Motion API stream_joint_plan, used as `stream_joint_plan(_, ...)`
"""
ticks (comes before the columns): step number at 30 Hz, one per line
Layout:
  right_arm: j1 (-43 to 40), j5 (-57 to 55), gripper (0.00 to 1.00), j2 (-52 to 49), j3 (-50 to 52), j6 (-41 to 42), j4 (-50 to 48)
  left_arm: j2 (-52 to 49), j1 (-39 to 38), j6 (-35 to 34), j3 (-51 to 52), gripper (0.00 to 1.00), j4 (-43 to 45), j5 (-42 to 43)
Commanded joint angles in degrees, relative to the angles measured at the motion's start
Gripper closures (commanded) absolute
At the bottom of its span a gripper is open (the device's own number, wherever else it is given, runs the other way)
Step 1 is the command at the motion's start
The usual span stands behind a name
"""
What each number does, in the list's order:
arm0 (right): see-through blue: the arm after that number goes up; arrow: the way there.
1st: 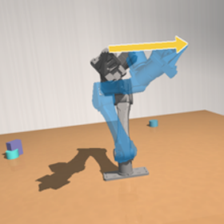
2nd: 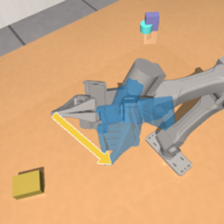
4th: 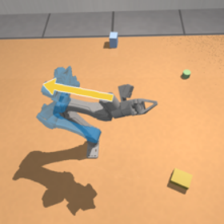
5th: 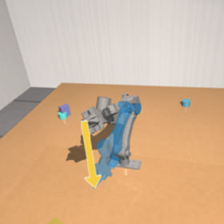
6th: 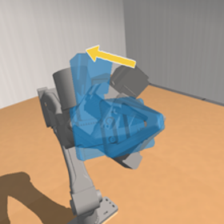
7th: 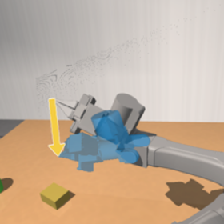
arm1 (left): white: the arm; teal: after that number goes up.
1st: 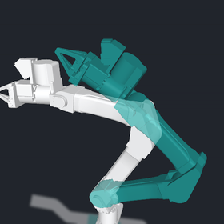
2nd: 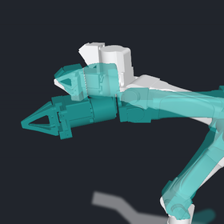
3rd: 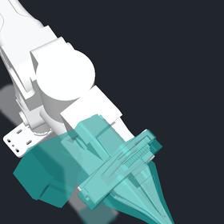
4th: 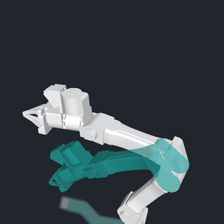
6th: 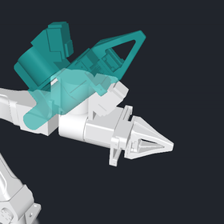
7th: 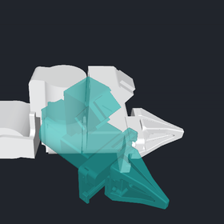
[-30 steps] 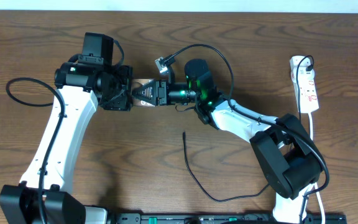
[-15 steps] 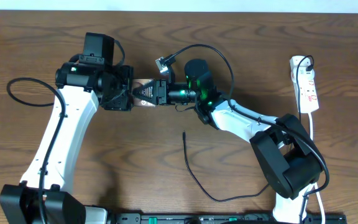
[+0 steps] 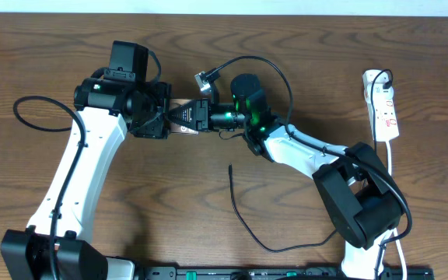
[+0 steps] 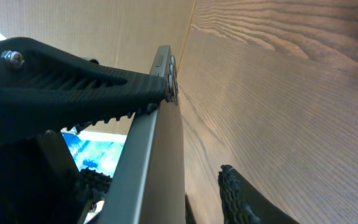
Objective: Plug charger to phone and switch on socket
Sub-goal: 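Grasp the phone's edge with the right gripper beside the left gripper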
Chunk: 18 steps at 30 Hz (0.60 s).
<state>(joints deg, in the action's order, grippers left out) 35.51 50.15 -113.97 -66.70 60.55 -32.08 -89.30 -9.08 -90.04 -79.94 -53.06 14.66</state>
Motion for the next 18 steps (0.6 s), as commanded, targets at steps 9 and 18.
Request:
stream_joint_plan(9,0.59,-0.09,0.80,0.07,-1.01,0.11,-0.09,-0.42,-0.28,-0.26,-0.09,0.93,0.17,-0.37)
stream_joint_plan(18,0.59,-0.09,0.87,0.07,-1.01,0.11,-0.09,-0.44,-0.28,-0.26,-0.09,0.93,0.17,-0.44)
